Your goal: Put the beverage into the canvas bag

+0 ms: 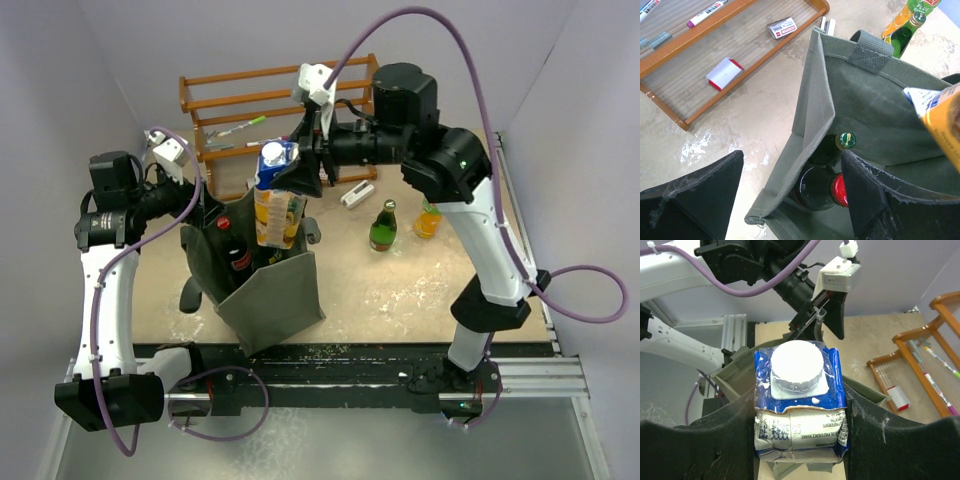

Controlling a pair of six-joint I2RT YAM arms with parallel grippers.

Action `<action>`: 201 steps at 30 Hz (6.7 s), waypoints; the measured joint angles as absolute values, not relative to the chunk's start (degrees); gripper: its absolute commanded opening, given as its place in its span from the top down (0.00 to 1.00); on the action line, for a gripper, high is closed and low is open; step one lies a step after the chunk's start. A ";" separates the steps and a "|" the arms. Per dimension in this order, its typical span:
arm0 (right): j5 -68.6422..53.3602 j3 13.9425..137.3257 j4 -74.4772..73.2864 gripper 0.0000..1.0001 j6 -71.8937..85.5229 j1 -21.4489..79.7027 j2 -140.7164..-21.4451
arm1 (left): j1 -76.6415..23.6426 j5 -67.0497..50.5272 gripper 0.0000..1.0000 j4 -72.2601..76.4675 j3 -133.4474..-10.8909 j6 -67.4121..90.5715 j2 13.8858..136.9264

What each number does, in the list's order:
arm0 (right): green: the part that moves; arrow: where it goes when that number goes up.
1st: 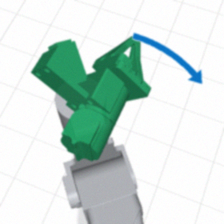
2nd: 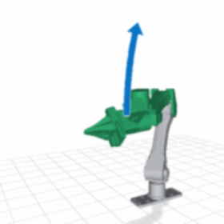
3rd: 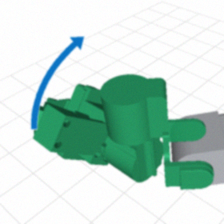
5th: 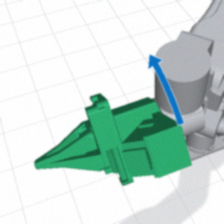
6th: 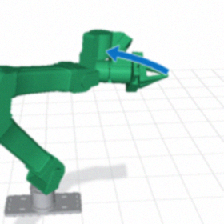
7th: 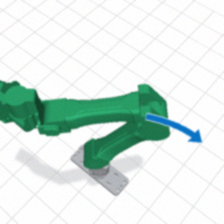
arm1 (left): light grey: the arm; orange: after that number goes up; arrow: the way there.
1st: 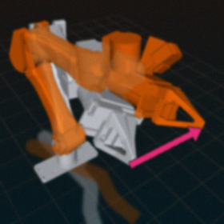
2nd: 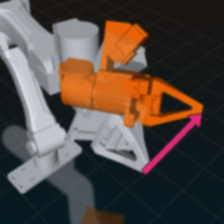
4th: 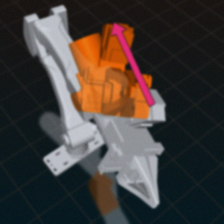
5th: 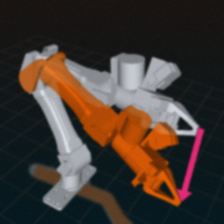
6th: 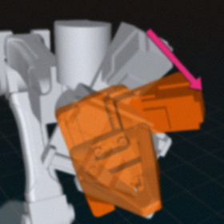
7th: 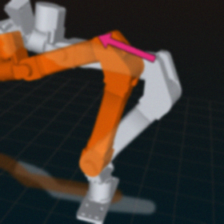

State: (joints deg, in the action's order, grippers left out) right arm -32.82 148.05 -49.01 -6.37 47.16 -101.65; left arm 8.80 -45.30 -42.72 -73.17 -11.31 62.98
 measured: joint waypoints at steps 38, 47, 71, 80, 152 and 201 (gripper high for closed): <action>-37.87 118.37 -41.23 1.00 -9.93 48.84 -102.30 | 8.69 -45.12 0.33 -41.82 -72.51 -11.60 63.53; -34.57 105.03 -32.99 1.00 -13.58 48.97 -101.25 | 8.49 -45.15 0.35 -41.25 -71.81 -11.79 63.66; -38.74 93.71 -25.78 0.93 -24.05 49.39 -96.90 | 8.43 -45.21 0.36 -41.23 -71.35 -12.19 63.61; -38.72 93.38 -25.56 0.78 -24.21 49.39 -97.25 | 8.38 -45.41 0.35 -41.25 -71.33 -13.04 63.48; -26.52 98.15 -28.73 0.10 -32.12 49.32 -94.94 | 8.05 -45.67 0.35 -41.28 -69.60 -15.66 60.93; -16.64 74.81 -19.14 0.04 -15.51 17.76 -63.88 | 8.05 -43.46 0.30 -40.93 -69.58 -15.57 57.34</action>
State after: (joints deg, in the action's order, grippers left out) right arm -16.64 74.81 -19.14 -15.51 17.76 -63.88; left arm 8.05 -43.46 -40.93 -69.58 -15.57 57.34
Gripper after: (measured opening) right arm 0.954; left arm 0.703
